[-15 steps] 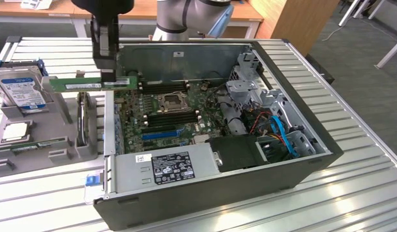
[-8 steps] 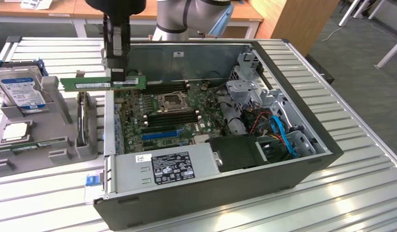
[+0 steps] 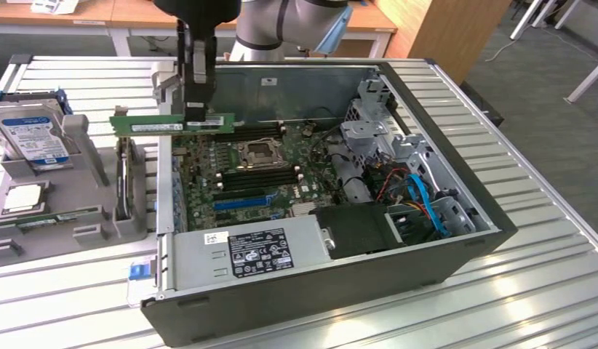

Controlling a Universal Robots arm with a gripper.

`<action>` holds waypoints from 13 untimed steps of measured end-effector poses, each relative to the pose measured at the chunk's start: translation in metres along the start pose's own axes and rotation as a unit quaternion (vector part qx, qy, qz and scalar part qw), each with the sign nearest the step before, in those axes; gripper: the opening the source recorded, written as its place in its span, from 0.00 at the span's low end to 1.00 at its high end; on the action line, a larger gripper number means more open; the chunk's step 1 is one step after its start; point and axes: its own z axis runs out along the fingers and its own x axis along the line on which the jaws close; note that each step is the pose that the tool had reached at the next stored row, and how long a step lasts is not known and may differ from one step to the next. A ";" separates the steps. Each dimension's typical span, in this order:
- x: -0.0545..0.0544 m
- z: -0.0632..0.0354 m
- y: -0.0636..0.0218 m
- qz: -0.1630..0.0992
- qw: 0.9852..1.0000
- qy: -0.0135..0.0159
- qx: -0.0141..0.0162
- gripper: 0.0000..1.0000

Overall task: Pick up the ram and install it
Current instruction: 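Pick up the ram and move it above insertion slot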

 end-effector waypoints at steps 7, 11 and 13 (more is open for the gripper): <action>0.000 -0.0016 -0.0158 0.000 1.000 0.000 -0.001 0.12; 0.000 -0.0026 -0.0253 0.000 1.000 0.000 -0.002 0.12; 0.000 -0.0031 -0.0303 0.000 1.000 0.000 -0.002 0.12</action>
